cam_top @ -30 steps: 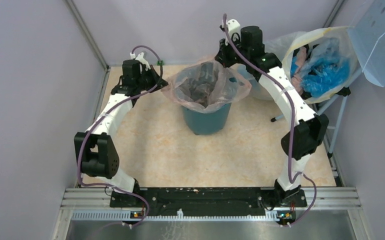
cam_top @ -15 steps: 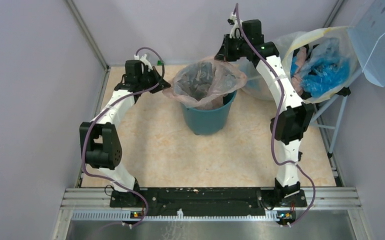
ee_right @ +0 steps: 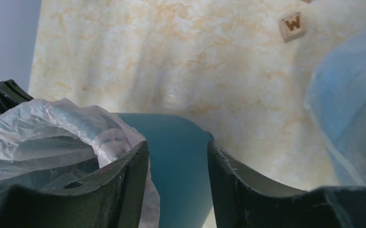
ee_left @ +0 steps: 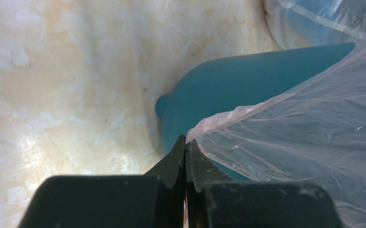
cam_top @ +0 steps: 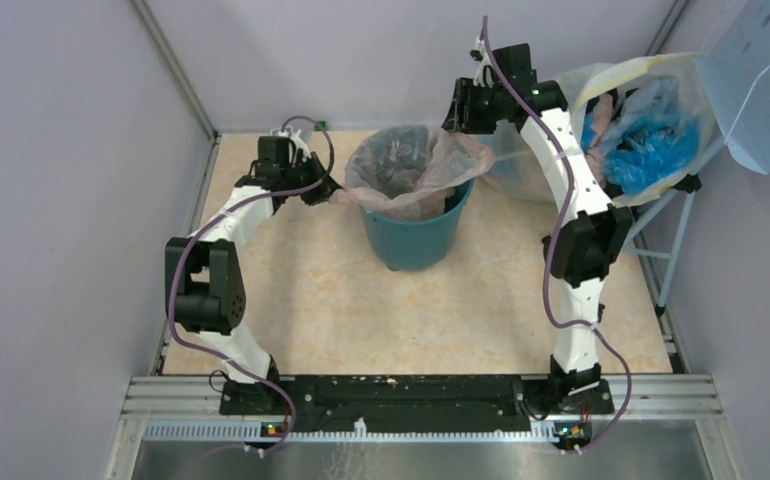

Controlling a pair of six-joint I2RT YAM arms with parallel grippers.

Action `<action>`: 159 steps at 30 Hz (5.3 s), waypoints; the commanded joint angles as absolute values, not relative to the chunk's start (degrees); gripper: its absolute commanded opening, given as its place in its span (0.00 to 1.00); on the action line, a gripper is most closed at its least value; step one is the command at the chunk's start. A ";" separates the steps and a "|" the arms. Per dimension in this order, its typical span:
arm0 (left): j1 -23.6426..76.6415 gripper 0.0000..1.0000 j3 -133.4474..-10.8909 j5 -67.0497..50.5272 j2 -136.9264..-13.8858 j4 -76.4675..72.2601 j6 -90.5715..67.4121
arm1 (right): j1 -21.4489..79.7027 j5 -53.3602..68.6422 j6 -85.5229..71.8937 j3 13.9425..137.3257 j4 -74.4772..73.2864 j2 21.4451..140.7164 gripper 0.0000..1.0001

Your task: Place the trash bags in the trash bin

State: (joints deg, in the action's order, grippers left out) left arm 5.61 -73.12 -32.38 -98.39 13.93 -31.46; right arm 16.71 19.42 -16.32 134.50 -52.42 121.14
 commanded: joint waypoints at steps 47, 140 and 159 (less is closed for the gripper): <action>9.32 0.00 -64.74 -37.34 -86.18 13.12 -35.80 | 16.54 18.67 -19.44 85.19 -52.09 89.45 0.29; 12.13 0.01 -48.53 -24.62 -91.40 -10.44 -40.41 | 38.91 2.22 -6.45 106.51 -48.80 107.69 0.00; 12.57 0.00 -52.56 -25.56 -93.22 -8.77 -39.42 | 40.68 2.38 -5.42 99.97 -47.97 120.60 0.00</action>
State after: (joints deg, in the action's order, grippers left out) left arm 12.21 -50.54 -24.71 -93.32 -7.38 -40.34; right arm 40.12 -0.43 -4.69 98.26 -48.42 117.16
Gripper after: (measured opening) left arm 0.004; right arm 0.004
